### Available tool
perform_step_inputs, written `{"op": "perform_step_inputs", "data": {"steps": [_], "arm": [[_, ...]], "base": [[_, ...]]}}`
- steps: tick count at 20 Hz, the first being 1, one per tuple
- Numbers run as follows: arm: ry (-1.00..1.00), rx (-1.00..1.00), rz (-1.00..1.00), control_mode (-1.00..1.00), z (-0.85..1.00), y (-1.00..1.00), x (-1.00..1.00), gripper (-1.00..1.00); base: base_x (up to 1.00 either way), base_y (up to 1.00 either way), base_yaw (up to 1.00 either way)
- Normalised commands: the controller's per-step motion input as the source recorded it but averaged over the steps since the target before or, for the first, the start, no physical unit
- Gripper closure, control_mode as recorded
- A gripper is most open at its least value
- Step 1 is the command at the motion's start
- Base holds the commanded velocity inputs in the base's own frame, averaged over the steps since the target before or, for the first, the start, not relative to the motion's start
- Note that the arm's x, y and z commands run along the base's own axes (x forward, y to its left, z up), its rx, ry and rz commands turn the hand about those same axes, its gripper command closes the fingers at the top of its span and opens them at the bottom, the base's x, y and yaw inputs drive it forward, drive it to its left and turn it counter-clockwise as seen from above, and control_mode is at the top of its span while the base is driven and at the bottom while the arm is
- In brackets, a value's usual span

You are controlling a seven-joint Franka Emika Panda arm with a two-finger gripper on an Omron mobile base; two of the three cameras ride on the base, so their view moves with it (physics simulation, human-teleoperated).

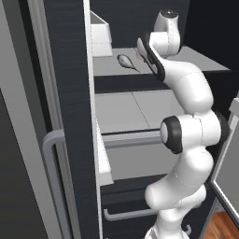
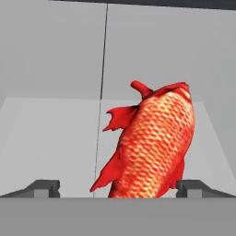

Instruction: Gather the cucumber and carrot from the fridge and place them on a tray on the dining counter. Then gather the fishs from the fridge and place them on the other tray.

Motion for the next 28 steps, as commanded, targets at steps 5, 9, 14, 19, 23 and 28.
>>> {"op": "perform_step_inputs", "data": {"steps": [5, 9, 14, 19, 23, 28], "arm": [[0.01, 0.0, -0.03, -1.0, -0.1, -0.21, -0.03, -1.0], [0.0, 0.0, -0.05, -1.0, -0.14, -0.12, -0.03, -1.0], [0.01, 0.0, -0.01, -1.0, -0.19, 0.0, 0.15, -1.0], [0.0, 0.0, 0.0, -1.0, -0.19, 0.0, 0.22, -1.0], [0.01, 0.0, 0.0, -1.0, -0.3, 0.01, 0.1, 1.0], [0.0, 0.0, 0.0, -1.0, -0.21, 0.0, 0.0, 1.0]], "base": [[0.0, 0.0, 0.0], [0.0, 0.0, 0.0], [0.0, 0.0, 0.0], [0.0, 0.0, 0.0], [0.0, 0.0, 0.0], [0.0, 0.0, 0.0]]}}
